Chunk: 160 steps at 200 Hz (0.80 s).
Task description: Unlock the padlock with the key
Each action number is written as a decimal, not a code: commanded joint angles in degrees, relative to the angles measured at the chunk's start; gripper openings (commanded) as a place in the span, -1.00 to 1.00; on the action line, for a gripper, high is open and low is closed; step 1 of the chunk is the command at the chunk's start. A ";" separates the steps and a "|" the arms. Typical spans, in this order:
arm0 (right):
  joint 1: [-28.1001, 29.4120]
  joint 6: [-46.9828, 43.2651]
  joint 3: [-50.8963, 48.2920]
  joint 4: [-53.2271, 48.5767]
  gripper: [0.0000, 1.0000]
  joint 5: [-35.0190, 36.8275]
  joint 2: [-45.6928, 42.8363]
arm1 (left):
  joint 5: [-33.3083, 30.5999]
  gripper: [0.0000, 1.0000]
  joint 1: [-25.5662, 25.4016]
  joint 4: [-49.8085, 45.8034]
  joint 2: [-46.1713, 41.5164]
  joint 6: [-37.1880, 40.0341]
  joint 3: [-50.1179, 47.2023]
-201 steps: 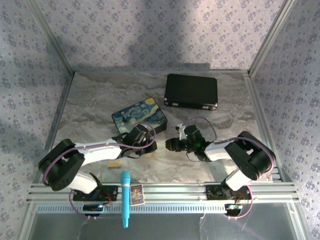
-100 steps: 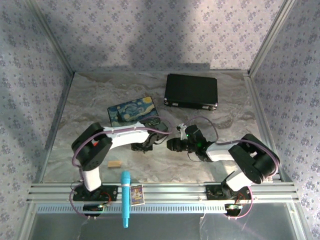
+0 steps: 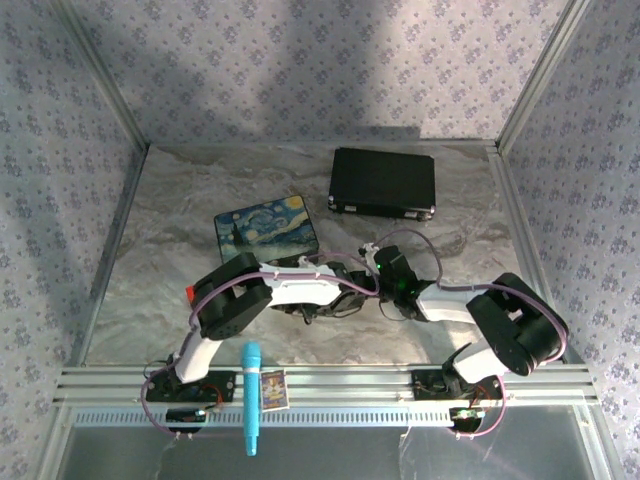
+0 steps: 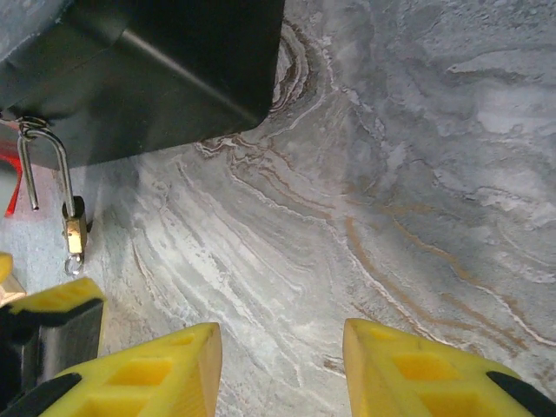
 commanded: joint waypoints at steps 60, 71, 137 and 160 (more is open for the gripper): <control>-1.32 2.20 -0.24 1.45 -0.16 0.13 -1.27 | -3.65 0.07 0.39 8.42 -16.12 4.85 -9.44; -1.32 2.28 0.02 1.53 -0.16 0.22 -1.24 | -1.75 -0.02 1.61 11.33 -17.53 5.43 -11.58; -1.31 2.47 -0.43 1.63 -0.16 -0.09 -2.01 | 2.61 -0.30 4.20 17.86 -15.97 5.84 -14.53; -1.33 2.25 -0.55 1.19 -0.16 -0.22 -2.16 | 1.87 -0.30 5.43 18.49 -16.04 4.13 -16.67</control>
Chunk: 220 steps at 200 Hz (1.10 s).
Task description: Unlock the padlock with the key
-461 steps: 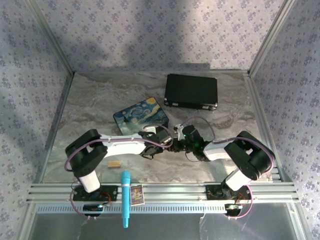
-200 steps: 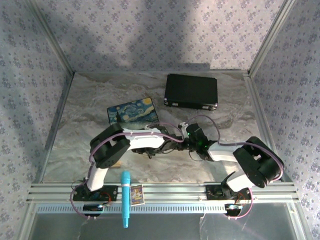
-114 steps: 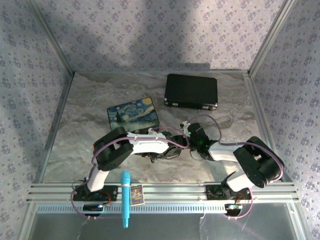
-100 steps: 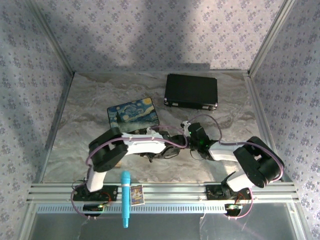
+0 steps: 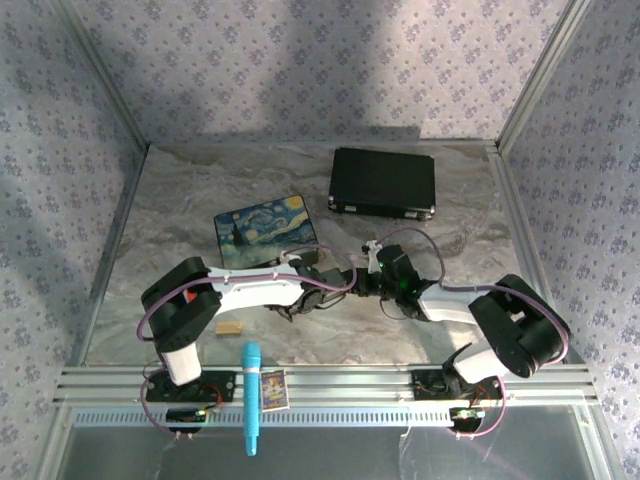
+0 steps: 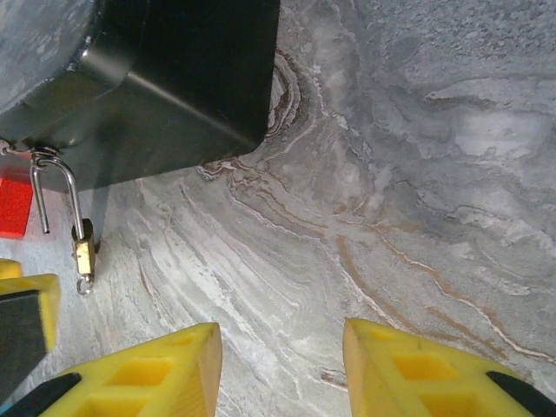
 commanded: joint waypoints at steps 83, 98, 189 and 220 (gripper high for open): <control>-0.29 0.40 -1.12 0.16 -0.16 0.48 -1.17 | 0.82 -0.30 3.39 12.01 0.08 3.09 -6.91; -0.28 0.30 -1.16 0.15 -0.16 0.41 -1.23 | 0.03 -0.29 3.51 11.10 0.37 2.70 -6.51; -0.20 1.16 -1.48 2.16 -0.17 -0.14 1.10 | -3.98 -0.20 5.10 15.51 -0.05 7.75 -8.21; -0.11 1.28 -1.55 2.52 -0.18 -0.36 1.64 | -1.22 -0.23 6.77 20.12 -1.11 9.80 -10.55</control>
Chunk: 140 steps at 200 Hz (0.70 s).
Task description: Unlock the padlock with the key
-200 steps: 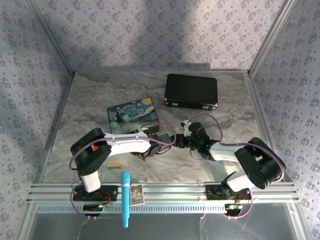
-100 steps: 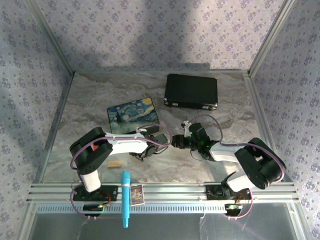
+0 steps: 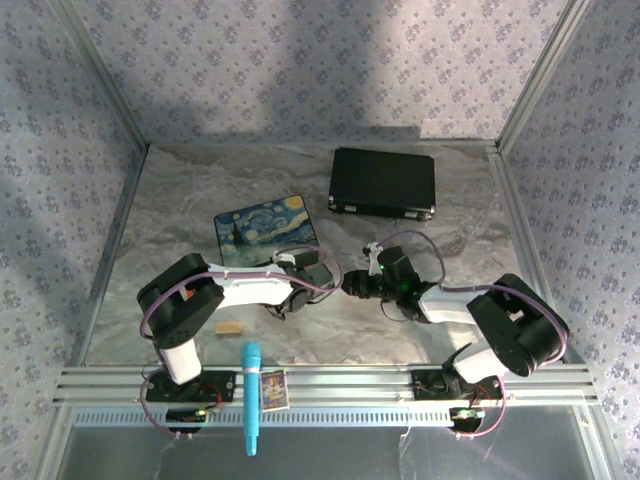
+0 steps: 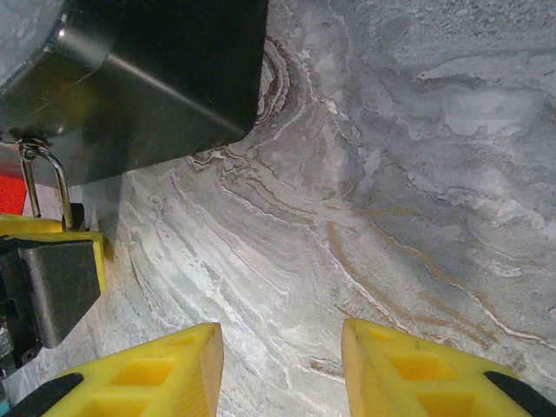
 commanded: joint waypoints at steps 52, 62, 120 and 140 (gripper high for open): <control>-0.10 0.75 0.03 1.59 -0.19 -0.37 2.03 | 4.79 -0.56 1.92 5.46 -2.73 2.52 -4.28; -0.10 0.81 0.40 1.89 -0.20 -0.69 2.59 | 5.72 -0.66 2.00 6.28 -3.78 2.99 -5.28; -0.98 -0.72 5.32 1.08 -0.22 -4.15 5.56 | 14.33 -0.74 4.32 9.44 -11.69 8.03 -9.47; -1.16 -1.66 7.52 -0.36 -0.22 -5.08 5.98 | 26.53 -0.83 8.14 16.31 -14.88 11.41 -13.54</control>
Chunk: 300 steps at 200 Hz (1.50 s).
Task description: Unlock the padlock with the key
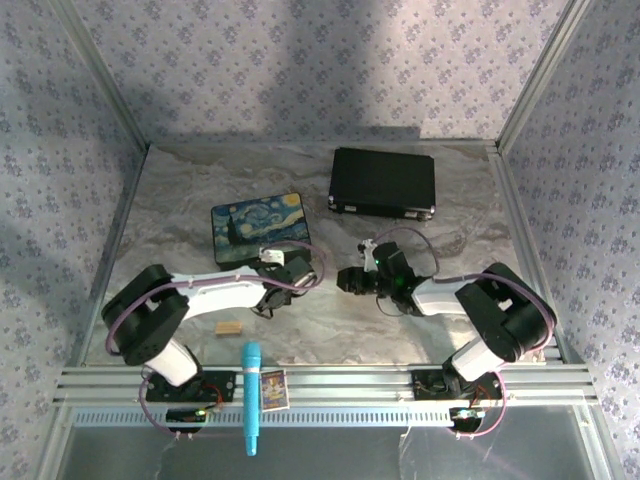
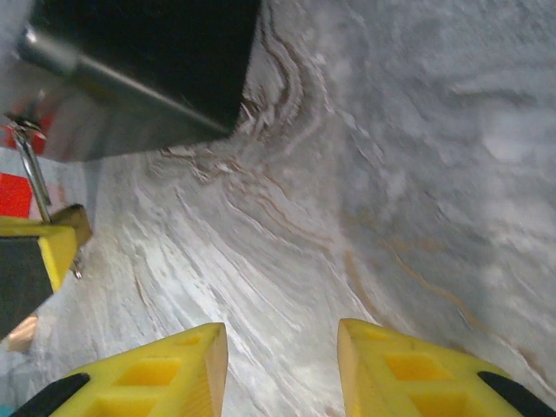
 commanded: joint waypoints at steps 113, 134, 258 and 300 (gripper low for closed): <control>-1.07 -2.47 7.15 -1.14 -0.23 -3.83 3.16 | 42.84 -0.74 12.75 8.78 -7.81 17.03 -8.81; -1.86 -2.56 8.46 -1.06 -0.23 -4.64 3.42 | 48.23 -0.87 13.03 11.49 -5.71 18.09 -8.09; -3.88 -4.34 10.78 -3.57 -0.23 -6.01 2.30 | 39.06 -0.33 13.64 5.56 -4.15 17.10 -6.14; -3.76 -4.07 10.32 -3.39 -0.23 -5.93 2.40 | 33.23 -0.01 13.10 3.51 -7.82 15.01 -6.00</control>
